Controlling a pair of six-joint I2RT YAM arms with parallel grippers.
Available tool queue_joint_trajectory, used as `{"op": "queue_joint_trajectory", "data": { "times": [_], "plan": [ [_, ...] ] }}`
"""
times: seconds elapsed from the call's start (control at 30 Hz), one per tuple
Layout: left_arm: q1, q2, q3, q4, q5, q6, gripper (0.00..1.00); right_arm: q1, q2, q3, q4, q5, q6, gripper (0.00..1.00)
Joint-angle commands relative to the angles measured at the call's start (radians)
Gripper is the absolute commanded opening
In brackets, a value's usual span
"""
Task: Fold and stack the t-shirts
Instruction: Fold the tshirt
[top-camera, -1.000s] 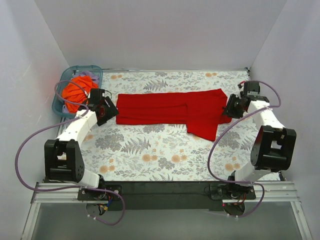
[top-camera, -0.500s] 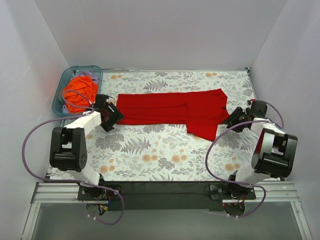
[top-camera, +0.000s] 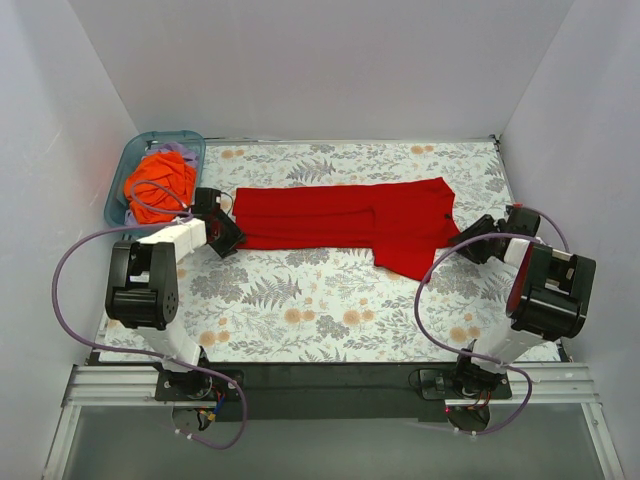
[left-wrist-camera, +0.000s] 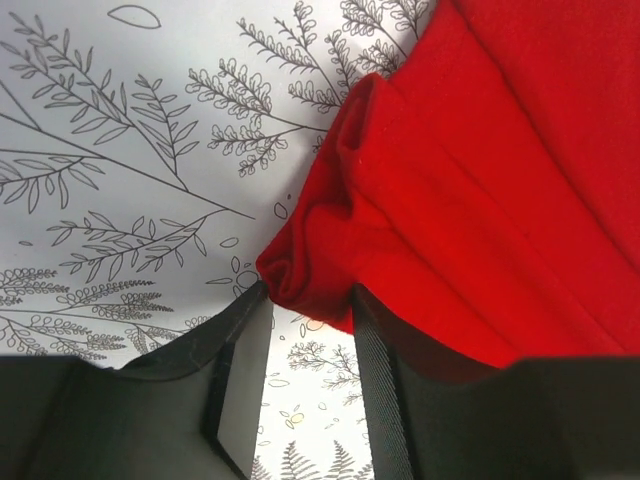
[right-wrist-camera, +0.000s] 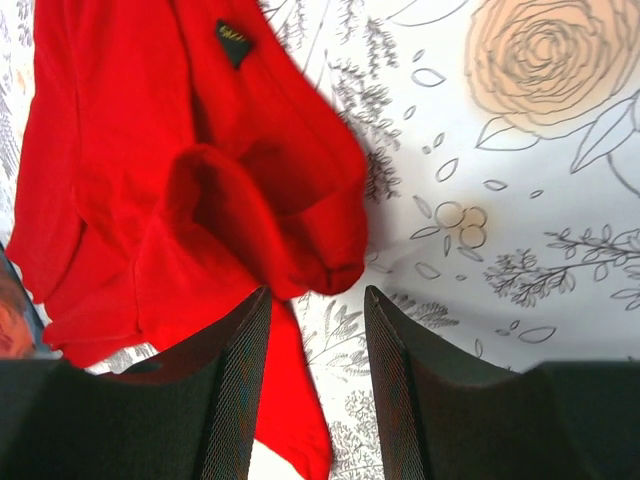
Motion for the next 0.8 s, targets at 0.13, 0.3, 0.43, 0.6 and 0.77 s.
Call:
{"op": "queue_joint_trajectory", "data": {
  "times": [0.13, 0.3, 0.43, 0.6, 0.77],
  "plan": [
    [-0.003, 0.018, -0.012, -0.003, -0.039, 0.010, 0.23, -0.014, 0.045, 0.000, 0.089, -0.017, 0.042, 0.49],
    [-0.004, 0.012, -0.022, -0.012, -0.059, 0.026, 0.08, -0.015, 0.070, -0.002, 0.095, -0.012, 0.028, 0.49],
    [-0.001, 0.009, -0.019, -0.032, -0.079, 0.037, 0.00, -0.032, 0.087, -0.005, 0.094, -0.014, 0.016, 0.43],
    [0.011, 0.010, -0.012, -0.063, -0.099, 0.056, 0.00, -0.076, 0.093, 0.003, 0.090, -0.018, -0.033, 0.21],
    [0.024, 0.015, 0.008, -0.107, -0.114, 0.075, 0.00, -0.098, 0.117, 0.046, 0.068, -0.056, -0.072, 0.09]
  ]
}}
